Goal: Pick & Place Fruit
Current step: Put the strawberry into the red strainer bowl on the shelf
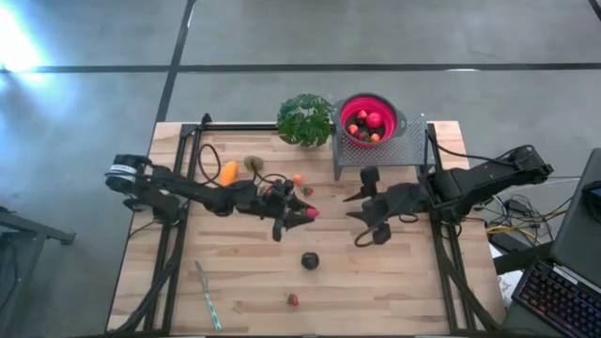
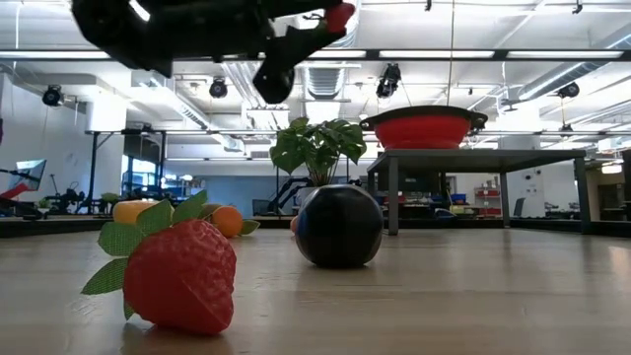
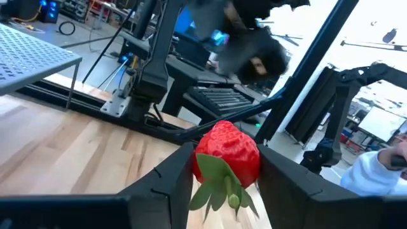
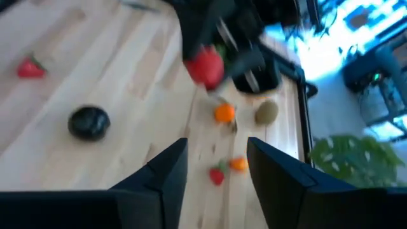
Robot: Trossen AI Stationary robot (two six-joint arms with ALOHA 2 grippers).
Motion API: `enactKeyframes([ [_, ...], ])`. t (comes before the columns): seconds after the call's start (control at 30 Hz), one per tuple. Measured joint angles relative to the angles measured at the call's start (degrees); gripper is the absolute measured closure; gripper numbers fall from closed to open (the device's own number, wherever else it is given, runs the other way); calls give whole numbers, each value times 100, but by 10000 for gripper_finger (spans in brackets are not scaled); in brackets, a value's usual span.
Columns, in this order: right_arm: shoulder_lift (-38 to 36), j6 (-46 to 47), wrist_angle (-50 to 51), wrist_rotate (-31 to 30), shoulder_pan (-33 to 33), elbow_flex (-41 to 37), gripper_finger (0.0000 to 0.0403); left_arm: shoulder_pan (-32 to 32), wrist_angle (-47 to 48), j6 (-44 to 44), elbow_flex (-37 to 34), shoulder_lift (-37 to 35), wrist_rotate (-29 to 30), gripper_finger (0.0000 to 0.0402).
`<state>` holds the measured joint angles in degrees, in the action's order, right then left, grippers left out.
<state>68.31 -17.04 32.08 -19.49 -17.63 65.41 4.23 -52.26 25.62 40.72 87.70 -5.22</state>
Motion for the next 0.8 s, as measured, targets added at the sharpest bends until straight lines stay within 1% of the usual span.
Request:
enactKeyframes([
  [0.07,0,-20,-199,-4,-68,-29,225,-81,-9,4,179,126,-135,245],
  [0.27,0,-166,-385,-9,-100,-134,187,-177,21,-4,826,479,-465,245],
  [0.53,2,-397,-493,-11,-100,-190,148,-364,283,13,1745,1012,-600,245],
  [0.7,2,-546,-613,-20,-100,-190,131,-455,329,184,2313,1416,-969,245],
  [0.8,2,-551,-681,-20,-100,-190,130,-466,361,256,2585,1610,-1062,245],
])
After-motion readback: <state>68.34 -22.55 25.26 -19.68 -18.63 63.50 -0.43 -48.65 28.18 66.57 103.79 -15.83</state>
